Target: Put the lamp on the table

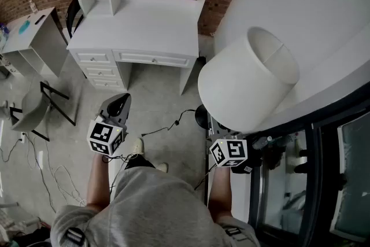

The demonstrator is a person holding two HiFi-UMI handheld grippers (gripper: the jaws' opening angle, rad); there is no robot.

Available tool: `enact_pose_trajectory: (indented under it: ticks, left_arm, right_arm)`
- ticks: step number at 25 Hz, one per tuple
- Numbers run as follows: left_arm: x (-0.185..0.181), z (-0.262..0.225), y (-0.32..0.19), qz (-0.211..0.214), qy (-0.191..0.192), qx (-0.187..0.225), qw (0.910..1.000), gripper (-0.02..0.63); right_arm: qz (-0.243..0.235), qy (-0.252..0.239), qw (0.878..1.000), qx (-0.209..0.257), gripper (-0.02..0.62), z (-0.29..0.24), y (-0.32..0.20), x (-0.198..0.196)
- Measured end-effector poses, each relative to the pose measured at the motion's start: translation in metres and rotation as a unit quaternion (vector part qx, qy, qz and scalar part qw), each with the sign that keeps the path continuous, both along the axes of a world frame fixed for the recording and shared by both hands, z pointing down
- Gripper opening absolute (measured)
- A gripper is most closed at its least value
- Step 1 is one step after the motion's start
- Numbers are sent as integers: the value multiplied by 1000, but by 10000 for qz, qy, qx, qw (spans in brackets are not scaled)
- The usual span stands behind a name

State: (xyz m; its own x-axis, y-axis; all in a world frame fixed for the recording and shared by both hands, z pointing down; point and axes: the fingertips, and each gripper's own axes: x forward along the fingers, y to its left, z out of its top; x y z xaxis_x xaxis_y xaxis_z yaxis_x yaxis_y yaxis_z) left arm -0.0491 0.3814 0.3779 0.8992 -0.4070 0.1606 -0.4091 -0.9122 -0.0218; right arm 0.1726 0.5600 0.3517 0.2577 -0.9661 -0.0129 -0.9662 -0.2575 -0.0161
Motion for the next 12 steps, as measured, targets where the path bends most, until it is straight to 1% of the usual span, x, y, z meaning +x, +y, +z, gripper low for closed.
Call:
enact_pose_trajectory:
  ticks: [12]
  left_arm:
    - [2,9,8,44,-96,-108,9999,3]
  right_arm:
    - [-113,-66,9999,-47,173,5,0,-4]
